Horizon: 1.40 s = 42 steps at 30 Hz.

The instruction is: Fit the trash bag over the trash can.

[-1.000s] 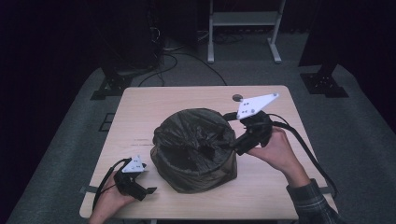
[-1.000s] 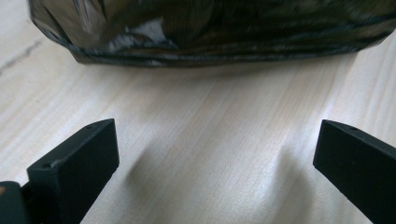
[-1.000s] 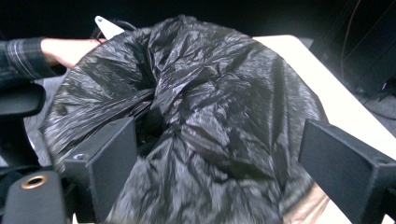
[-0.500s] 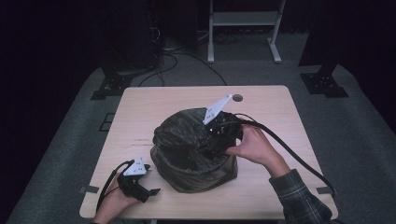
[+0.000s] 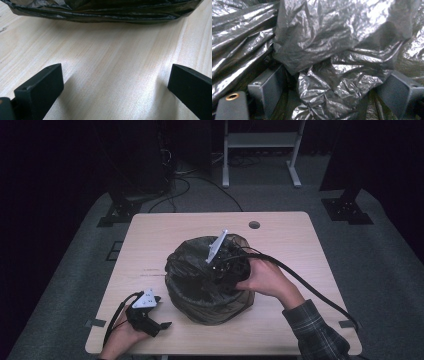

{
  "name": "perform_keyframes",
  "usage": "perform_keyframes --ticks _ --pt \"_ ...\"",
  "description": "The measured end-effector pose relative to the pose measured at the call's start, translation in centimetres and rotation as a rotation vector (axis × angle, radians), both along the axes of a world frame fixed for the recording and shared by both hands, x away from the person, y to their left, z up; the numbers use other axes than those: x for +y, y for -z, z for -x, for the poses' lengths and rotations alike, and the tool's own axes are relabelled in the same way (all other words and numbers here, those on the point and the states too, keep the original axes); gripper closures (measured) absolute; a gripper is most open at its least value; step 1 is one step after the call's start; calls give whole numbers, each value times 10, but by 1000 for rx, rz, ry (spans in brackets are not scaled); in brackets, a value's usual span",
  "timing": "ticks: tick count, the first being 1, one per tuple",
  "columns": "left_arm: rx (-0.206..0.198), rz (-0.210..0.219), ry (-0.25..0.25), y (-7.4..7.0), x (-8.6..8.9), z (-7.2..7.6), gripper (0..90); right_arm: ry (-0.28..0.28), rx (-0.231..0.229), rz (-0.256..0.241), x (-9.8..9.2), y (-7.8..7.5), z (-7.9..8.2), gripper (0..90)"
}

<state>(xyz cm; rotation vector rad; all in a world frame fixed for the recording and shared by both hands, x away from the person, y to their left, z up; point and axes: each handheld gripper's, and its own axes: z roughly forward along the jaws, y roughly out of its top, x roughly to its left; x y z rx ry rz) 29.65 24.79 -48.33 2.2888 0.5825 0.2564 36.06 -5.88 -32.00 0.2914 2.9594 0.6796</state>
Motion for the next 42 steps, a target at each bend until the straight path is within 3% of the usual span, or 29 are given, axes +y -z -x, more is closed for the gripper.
perform_keyframes --ticks 2,4,8,16,19,22,27,32,33,34,38,42 --pt "0 0 0 0 0 0 0 0 40 49 3 2 -1 118" --pt "0 1 0 0 0 0 0 2 41 77 5 3 -1 118" --pt "0 0 0 0 0 0 0 9 1 50 5 -1 0 113" --pt "0 0 0 0 0 0 0 -7 -51 -180 -9 -52 7 98" --pt "0 0 0 0 0 0 0 -22 -52 -234 -3 -60 7 100" --pt "0 0 0 0 0 0 0 -32 -40 -250 11 -59 3 100" --pt "0 0 0 0 0 0 0 -57 -2 -239 37 -43 -4 103" --pt "0 0 0 0 0 0 0 -68 37 -147 63 -19 -10 103" --pt "0 0 0 0 0 0 0 -68 37 -147 63 -19 -10 103" --pt "0 0 0 0 0 0 0 -70 50 -107 72 -9 -12 103" --pt "0 0 0 0 0 0 0 -45 72 -8 78 6 -16 103" --pt "0 0 0 0 0 0 0 -41 96 44 82 13 -16 103"
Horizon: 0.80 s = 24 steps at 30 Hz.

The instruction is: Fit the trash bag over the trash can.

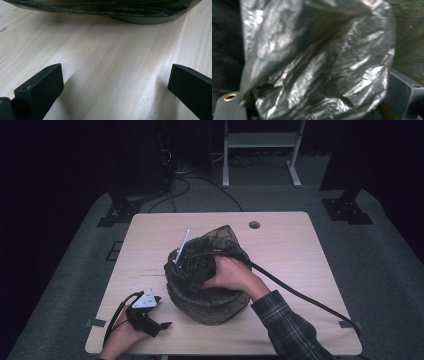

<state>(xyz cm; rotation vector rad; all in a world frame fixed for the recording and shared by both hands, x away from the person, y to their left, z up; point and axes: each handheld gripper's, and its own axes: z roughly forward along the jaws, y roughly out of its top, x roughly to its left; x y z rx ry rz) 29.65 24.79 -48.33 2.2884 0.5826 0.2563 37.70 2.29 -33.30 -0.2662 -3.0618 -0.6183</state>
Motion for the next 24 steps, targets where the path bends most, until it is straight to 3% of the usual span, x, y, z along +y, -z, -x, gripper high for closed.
perform_keyframes --ticks 4,12,20,24 --pt "0 0 0 0 0 0 0 -6 3 16 1 2 1 103" --pt "0 0 0 0 0 0 0 5 -78 -123 -16 -27 5 95" --pt "1 -2 7 0 0 -1 0 17 -128 -223 -42 -58 11 90" --pt "-1 -3 9 0 0 -1 0 45 -160 -239 -53 -68 13 90"
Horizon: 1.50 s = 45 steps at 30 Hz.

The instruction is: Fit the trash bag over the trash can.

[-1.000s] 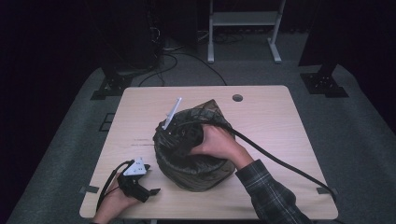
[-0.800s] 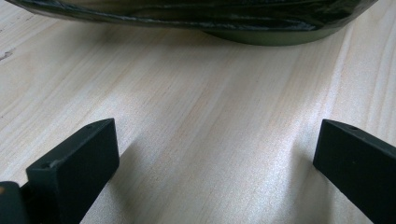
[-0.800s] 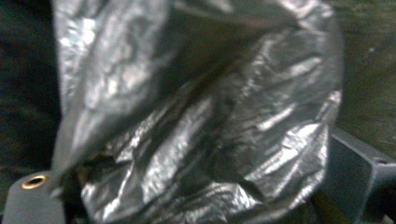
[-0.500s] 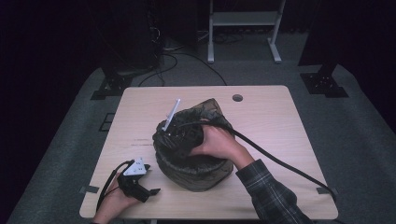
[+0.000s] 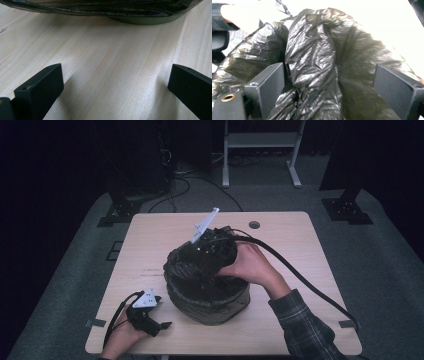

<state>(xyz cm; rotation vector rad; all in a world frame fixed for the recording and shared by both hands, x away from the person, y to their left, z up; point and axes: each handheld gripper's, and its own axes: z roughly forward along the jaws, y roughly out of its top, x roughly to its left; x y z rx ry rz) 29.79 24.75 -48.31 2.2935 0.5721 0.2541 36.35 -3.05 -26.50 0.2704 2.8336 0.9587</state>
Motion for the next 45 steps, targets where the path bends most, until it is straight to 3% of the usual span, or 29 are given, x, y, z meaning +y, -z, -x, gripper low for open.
perform_keyframes --ticks 6,15,29,36,41,45 --pt "1 0 1 0 0 0 0 37 -11 -87 -29 -1 -1 87" --pt "1 0 2 0 0 0 0 83 -38 -203 -72 2 12 87" --pt "1 0 1 0 0 0 0 169 -56 -302 -137 15 35 88" --pt "1 -1 2 0 0 0 0 185 -38 -349 -166 33 50 88" --pt "2 -1 2 0 0 0 0 194 -30 -359 -178 51 58 89" --pt "2 -1 3 0 0 0 0 187 -24 -401 -187 65 63 90"
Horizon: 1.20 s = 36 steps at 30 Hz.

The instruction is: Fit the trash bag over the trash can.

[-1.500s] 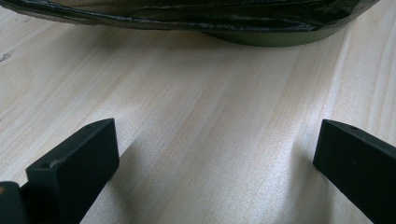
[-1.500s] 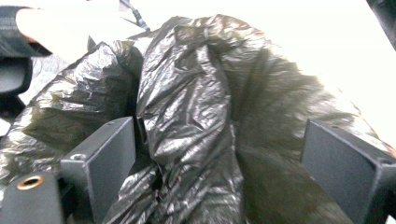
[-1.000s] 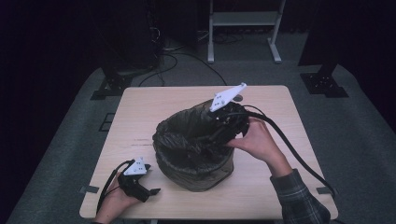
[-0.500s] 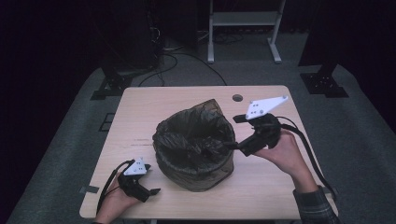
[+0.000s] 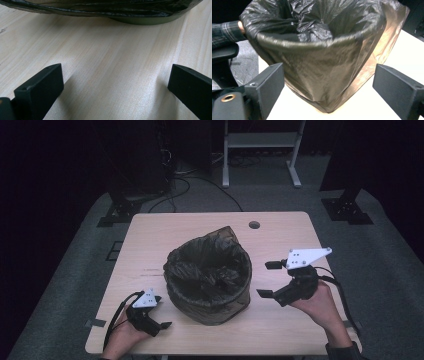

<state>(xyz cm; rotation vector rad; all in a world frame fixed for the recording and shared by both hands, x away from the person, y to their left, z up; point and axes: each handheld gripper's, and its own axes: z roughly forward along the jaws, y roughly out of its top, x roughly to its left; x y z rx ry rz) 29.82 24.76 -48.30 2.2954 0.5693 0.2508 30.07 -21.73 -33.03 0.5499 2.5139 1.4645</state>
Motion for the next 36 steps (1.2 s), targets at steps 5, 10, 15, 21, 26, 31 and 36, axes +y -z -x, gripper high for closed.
perform_keyframes --ticks 5,10,15,21,26,31,36 --pt "0 2 -2 0 0 0 0 -1 -1 -13 -3 23 5 91" --pt "0 1 -1 0 0 0 0 12 26 -25 -6 48 4 91" --pt "0 1 -1 0 0 0 0 4 47 -14 -2 70 5 92" --pt "0 1 -1 0 0 0 0 0 59 46 10 89 6 92" --pt "0 1 -1 0 0 0 0 9 56 97 17 100 6 92" --pt "0 1 -1 0 0 0 0 11 74 113 18 112 6 93" --pt "0 1 -1 0 0 0 0 22 81 121 13 123 5 93"
